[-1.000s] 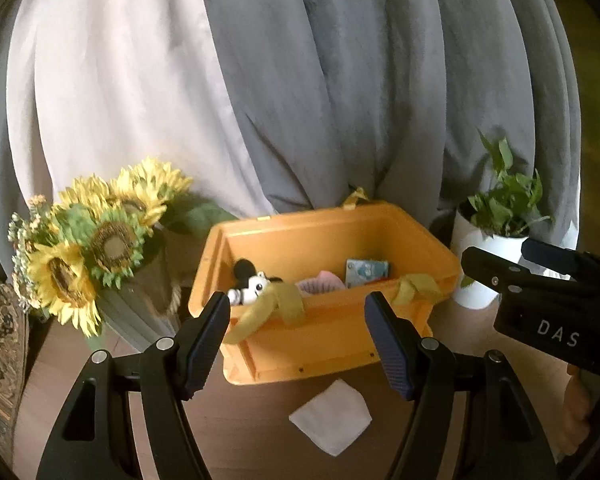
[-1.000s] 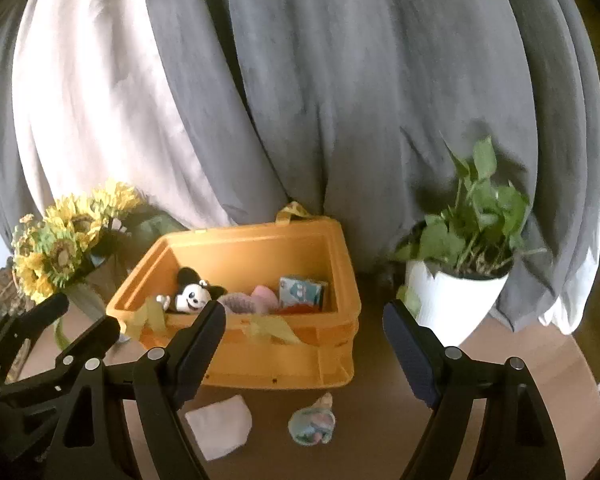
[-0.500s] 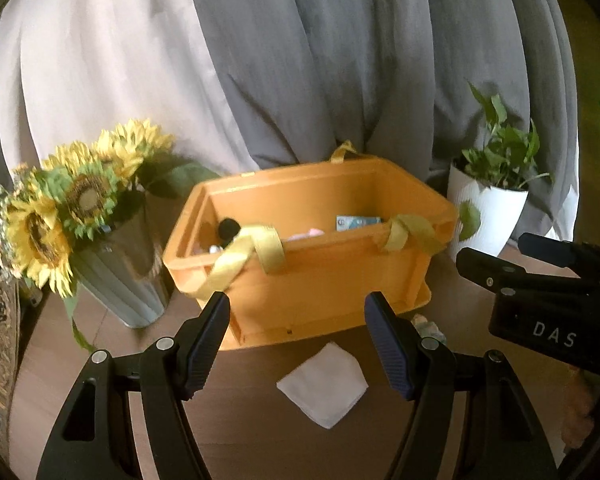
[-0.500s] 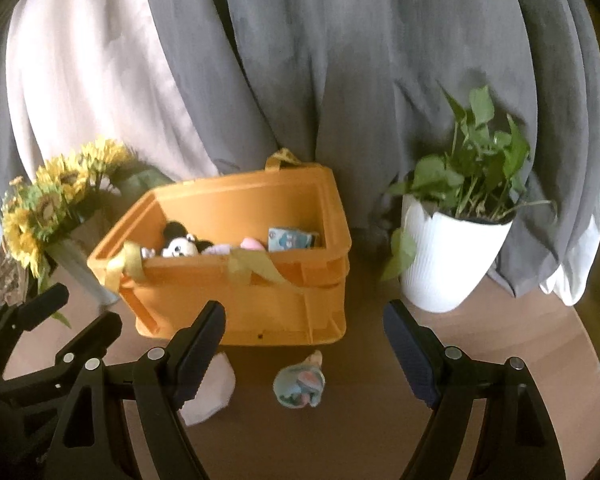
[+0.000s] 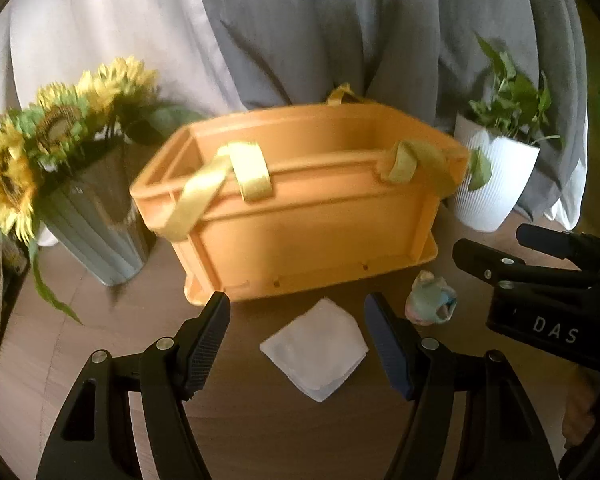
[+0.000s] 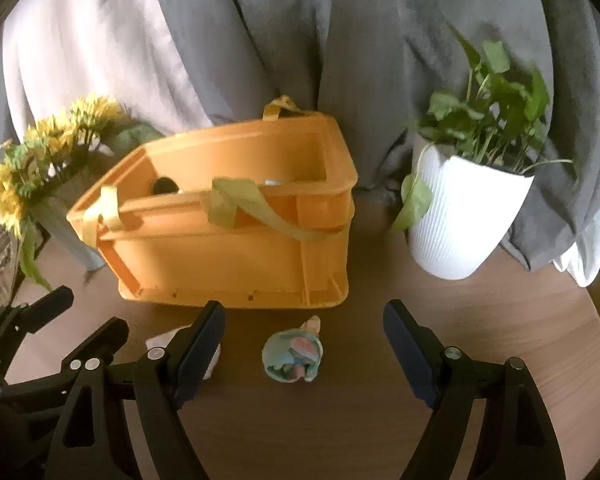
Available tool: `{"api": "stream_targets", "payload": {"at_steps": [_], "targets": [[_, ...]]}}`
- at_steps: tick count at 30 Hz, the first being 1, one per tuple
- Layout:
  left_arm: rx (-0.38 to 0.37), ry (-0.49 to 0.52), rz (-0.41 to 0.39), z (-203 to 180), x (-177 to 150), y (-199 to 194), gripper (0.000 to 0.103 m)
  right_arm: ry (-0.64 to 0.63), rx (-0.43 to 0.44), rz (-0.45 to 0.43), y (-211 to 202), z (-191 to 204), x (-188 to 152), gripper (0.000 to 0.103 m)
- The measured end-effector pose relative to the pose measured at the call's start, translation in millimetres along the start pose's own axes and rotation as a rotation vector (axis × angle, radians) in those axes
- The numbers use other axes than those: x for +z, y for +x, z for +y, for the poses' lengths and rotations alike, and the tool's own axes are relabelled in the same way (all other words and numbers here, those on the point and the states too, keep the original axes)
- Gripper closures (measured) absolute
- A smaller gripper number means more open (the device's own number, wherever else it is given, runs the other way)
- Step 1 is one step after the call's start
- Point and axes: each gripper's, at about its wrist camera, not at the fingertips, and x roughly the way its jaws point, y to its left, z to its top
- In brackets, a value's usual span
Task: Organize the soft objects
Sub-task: 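Withdraw both tools from the crate toward the white cloth and fabric ball, then grasp the white cloth with the left tool while the right tool grasps the fabric ball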
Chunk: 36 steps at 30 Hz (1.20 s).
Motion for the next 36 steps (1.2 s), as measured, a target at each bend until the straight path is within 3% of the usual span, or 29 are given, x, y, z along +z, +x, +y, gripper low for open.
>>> {"api": "stream_targets", "payload": {"at_steps": [15,30,36], "targets": [[-0.042,-0.006,0.121,-6.1,-19.1,45.6,0.034,0.004,0.011,0.102,37.9,-1.0,-15.8,0.021],[-0.063,0.005,0.193,-10.7,-29.6,83.2,0.034,0.000,0.018,0.172,69.0,-2.3,-25.3,0.023],[-0.086,-0.007,0.214,-10.7,-31.6,91.4,0.050,0.001,0.025,0.193,78.4,-3.1,-25.5,0.032]]}}
